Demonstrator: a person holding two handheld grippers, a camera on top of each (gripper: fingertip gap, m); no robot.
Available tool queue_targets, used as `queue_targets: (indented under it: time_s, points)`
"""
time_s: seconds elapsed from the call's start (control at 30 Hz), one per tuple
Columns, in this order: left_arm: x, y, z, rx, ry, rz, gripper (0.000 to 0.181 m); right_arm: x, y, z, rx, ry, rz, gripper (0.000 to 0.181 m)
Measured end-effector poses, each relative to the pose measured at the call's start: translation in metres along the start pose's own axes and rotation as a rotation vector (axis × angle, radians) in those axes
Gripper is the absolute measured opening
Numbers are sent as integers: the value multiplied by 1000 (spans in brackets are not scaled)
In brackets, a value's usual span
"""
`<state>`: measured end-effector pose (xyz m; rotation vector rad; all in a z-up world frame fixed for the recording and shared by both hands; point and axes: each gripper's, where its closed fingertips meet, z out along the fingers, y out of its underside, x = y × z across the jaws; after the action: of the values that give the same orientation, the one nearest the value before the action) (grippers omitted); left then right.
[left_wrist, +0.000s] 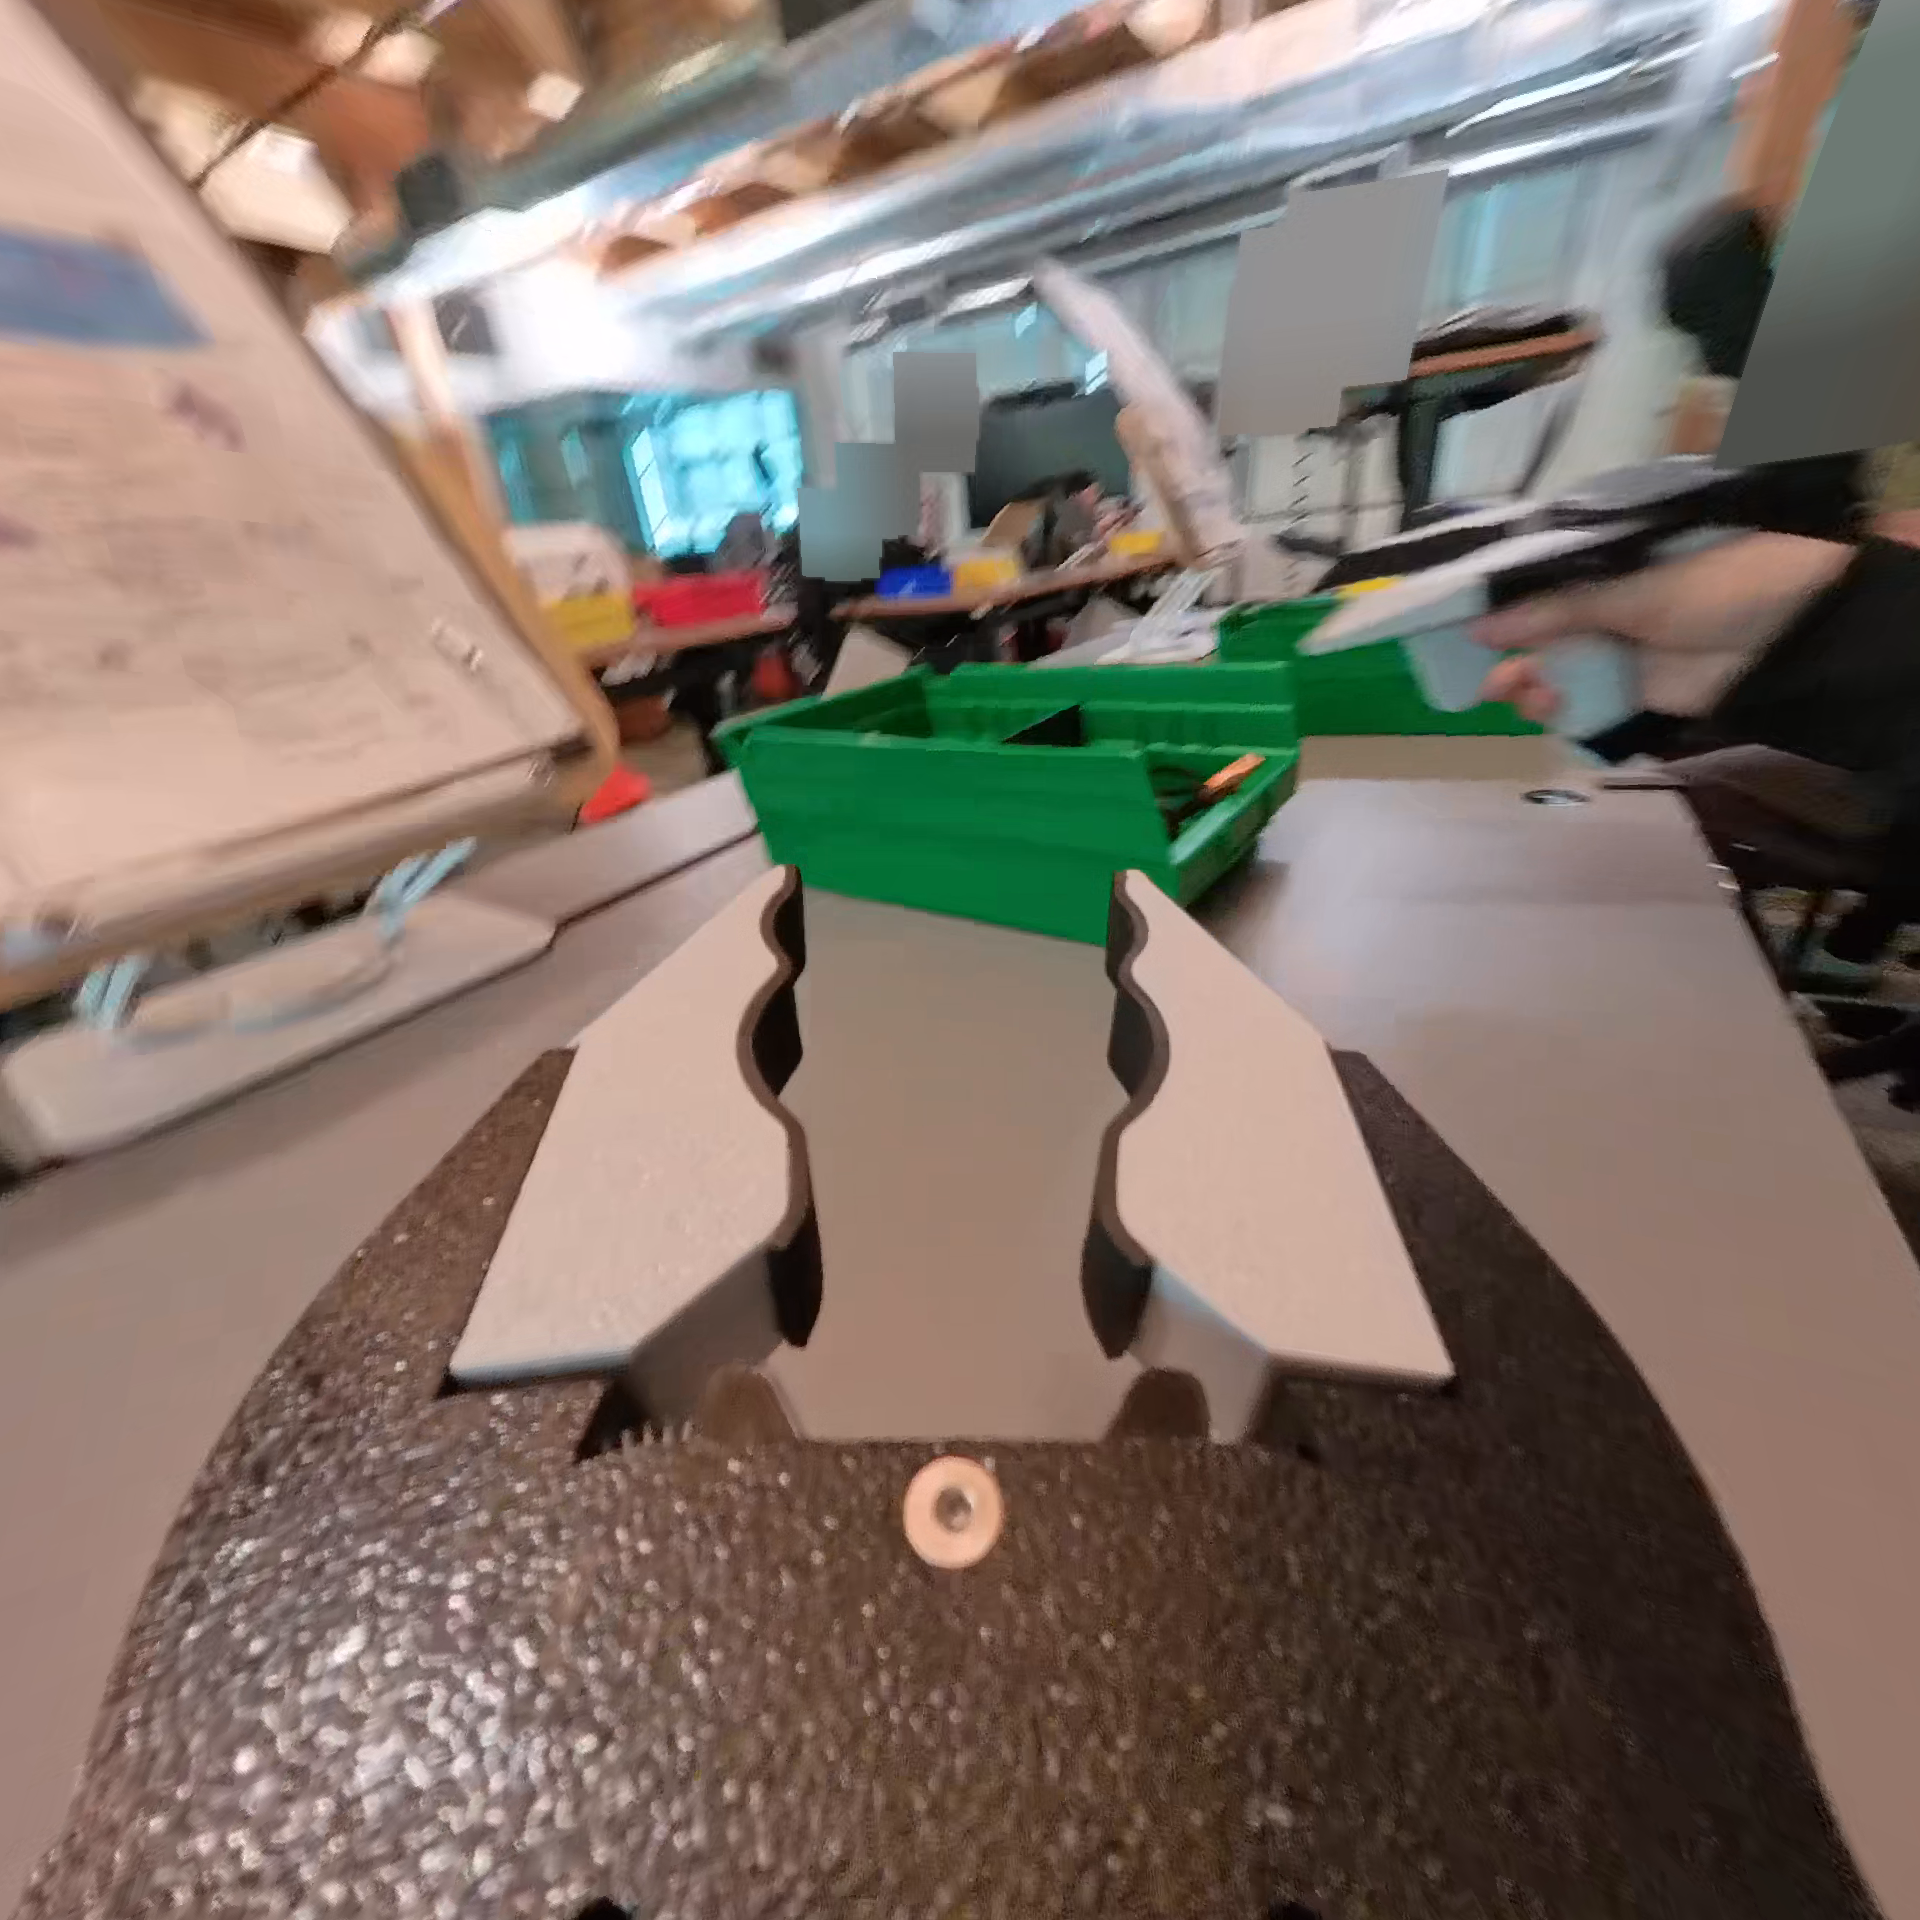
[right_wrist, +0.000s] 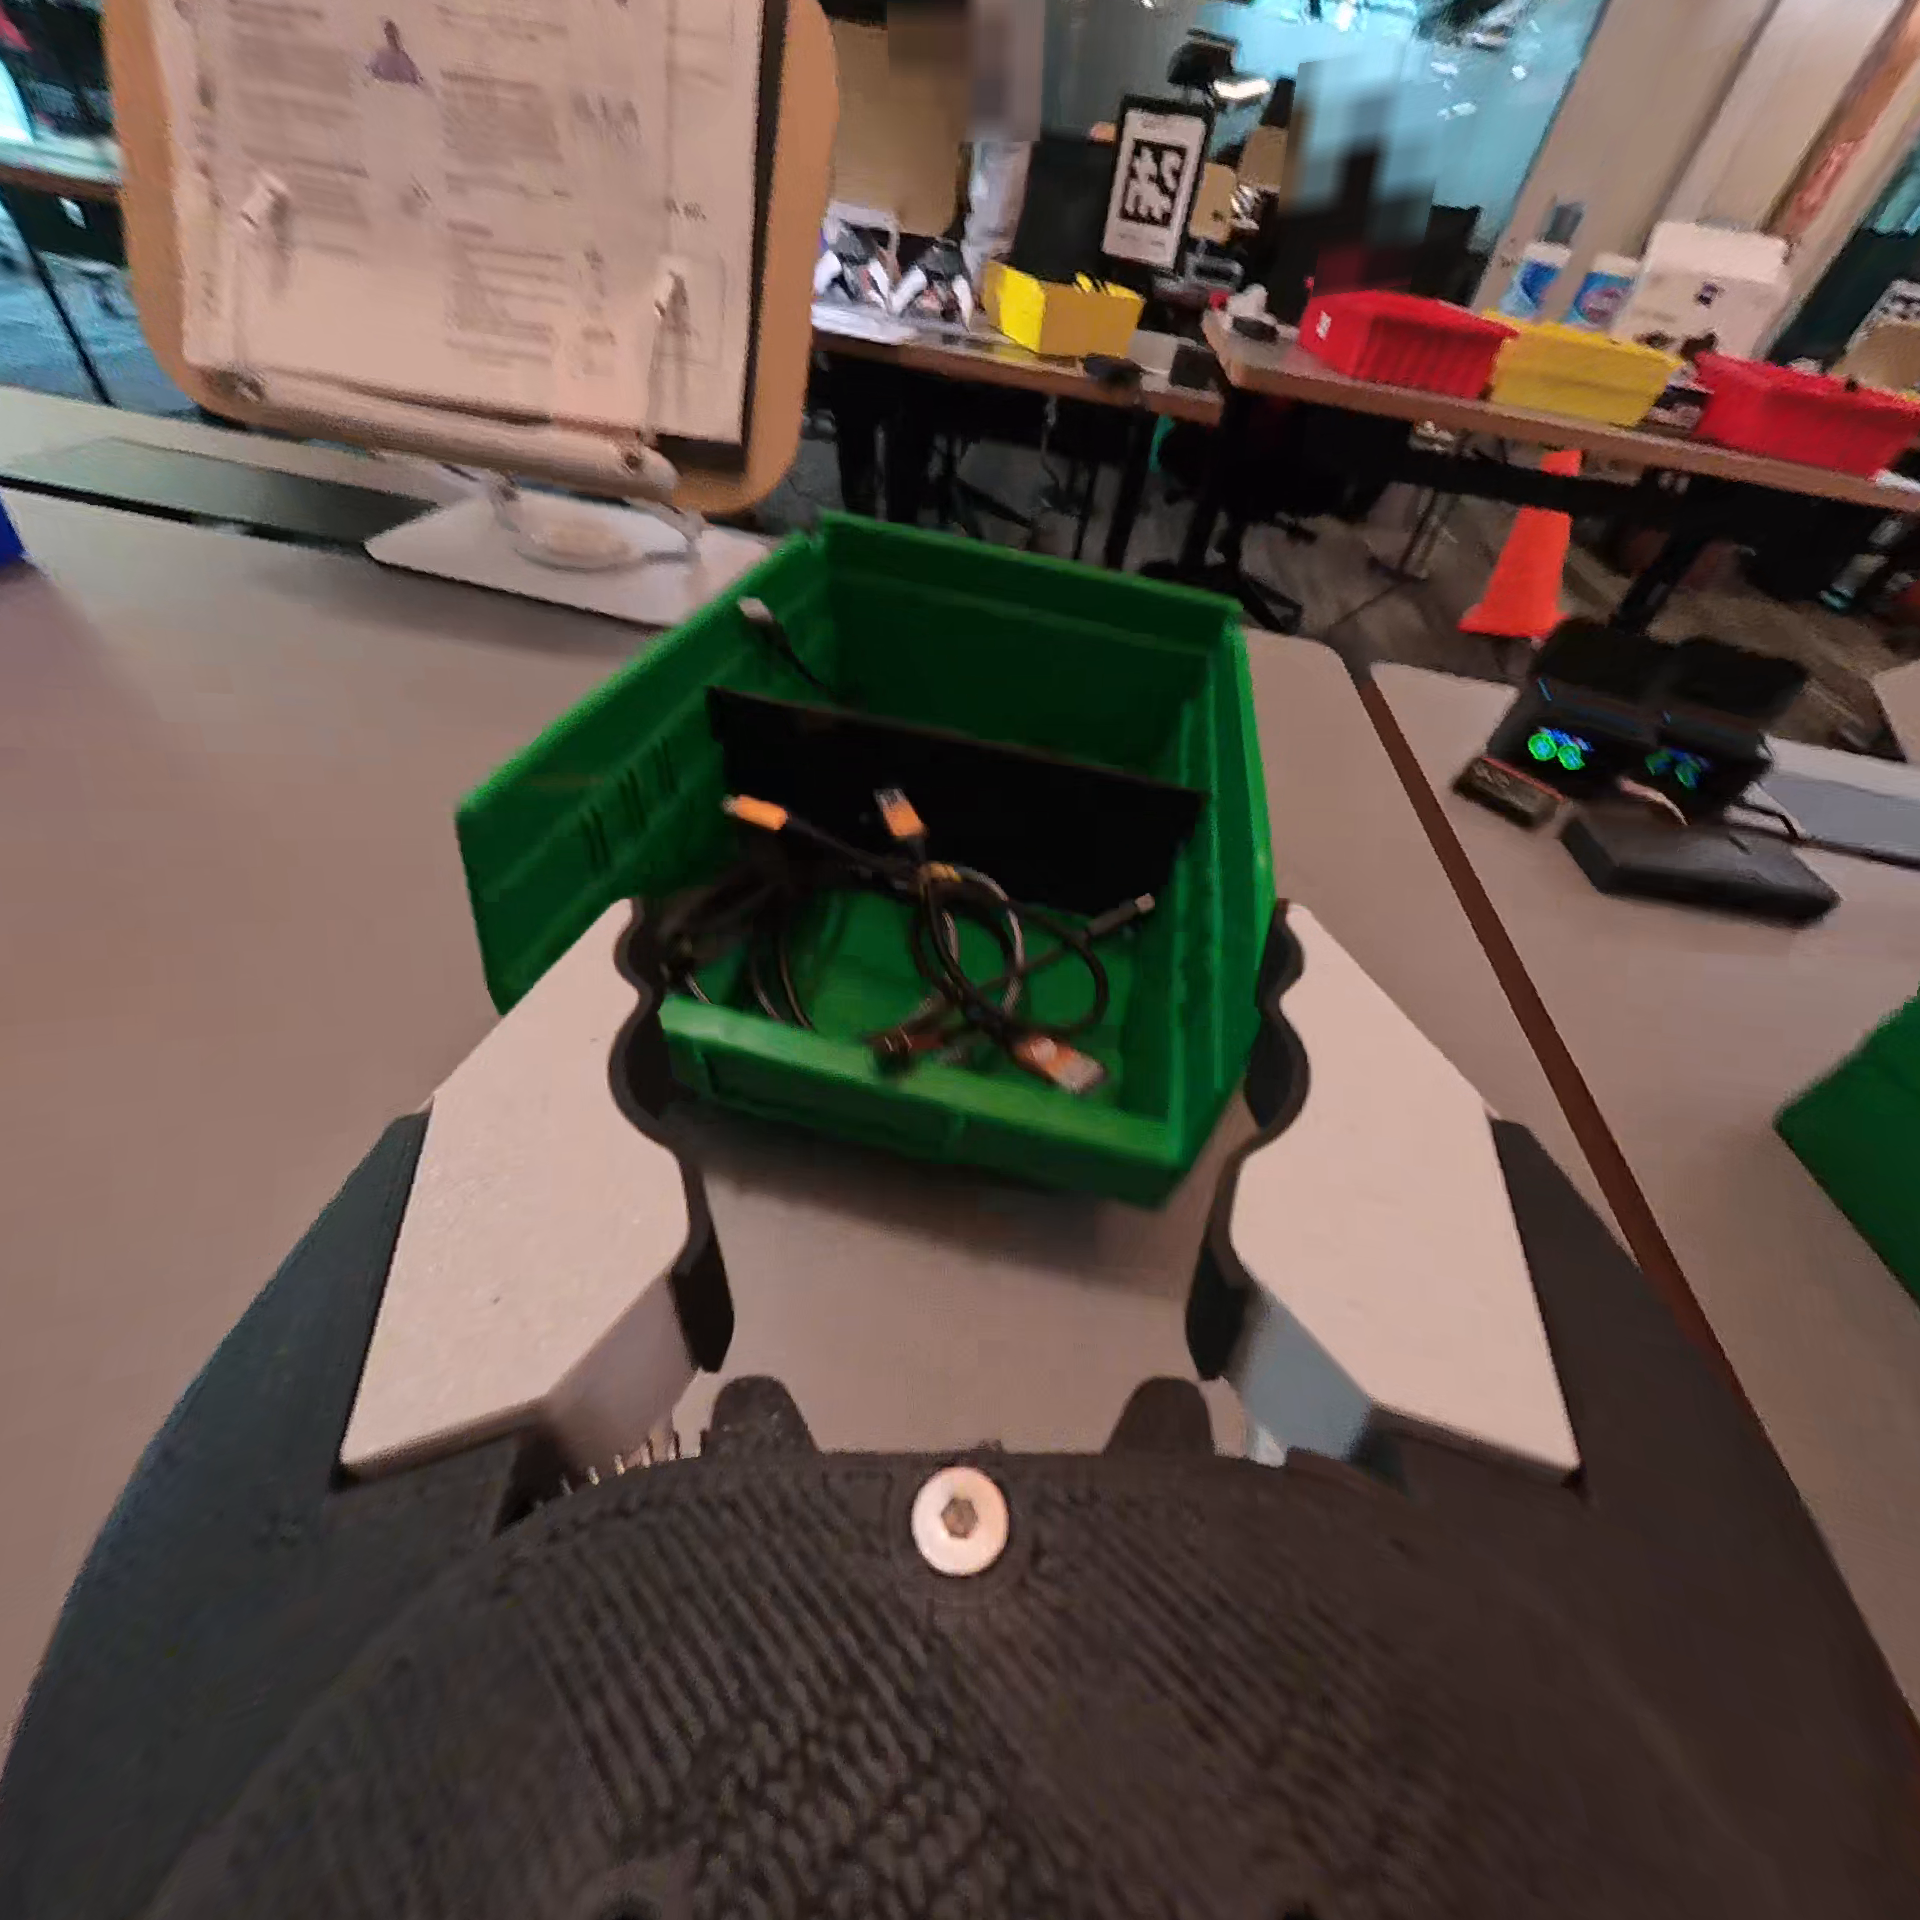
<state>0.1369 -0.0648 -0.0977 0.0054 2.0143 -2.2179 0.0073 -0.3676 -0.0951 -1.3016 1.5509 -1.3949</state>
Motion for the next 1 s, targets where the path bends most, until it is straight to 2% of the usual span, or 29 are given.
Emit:
queue_targets:
  time_s: [0.07, 0.13, 0.2, 0.33, 0.43, 0.6, 0.7, 0.73, 0.77, 0.83, 0.9, 0.93, 1.0]
  points:
    - [-12, 12, 9, -103, -130, -90, 63, 12, 15, -5, -37, 31, 29, 113]
    - [-8, 24, 25, -186, -195, -170, 67, 21, 26, -11, -107, 47, 23, 121]
    - [6, 27, 50, -227, -189, -166, 75, 31, 22, -17, -99, 86, 19, 121]
    - [24, 15, 113, -304, -160, -184, 82, 29, 12, -26, -72, 55, 42, 119]
    - [26, 10, 162, -398, -160, -233, 89, 31, 7, -33, -54, 63, 41, 113]
    - [5, 41, 226, -671, -269, -258, 87, 34, -1, -40, -30, 67, 31, 109]
    - [-7, 67, 243, -823, -328, -253, 85, 34, -1, -43, -38, 66, 12, 108]
    - [-11, 73, 248, -846, -339, -276, 60, 34, -1, -43, -40, 72, 2, 107]
    - [-13, 78, 250, -869, -342, -298, 47, 35, -2, -44, -41, 76, -7, 107]
    - [-14, 84, 254, -894, -331, -372, 37, 35, -2, -44, -40, 78, -12, 107]
    - [-8, 83, 256, -909, -319, -515, 48, 34, -2, -42, -40, 71, -10, 107]
    - [-4, 78, 259, -895, -302, -567, 61, 33, -2, -42, -41, 65, -11, 107]
    - [-1, 74, 262, -894, -296, -552, 56, 31, -3, -41, -41, 61, -15, 107]
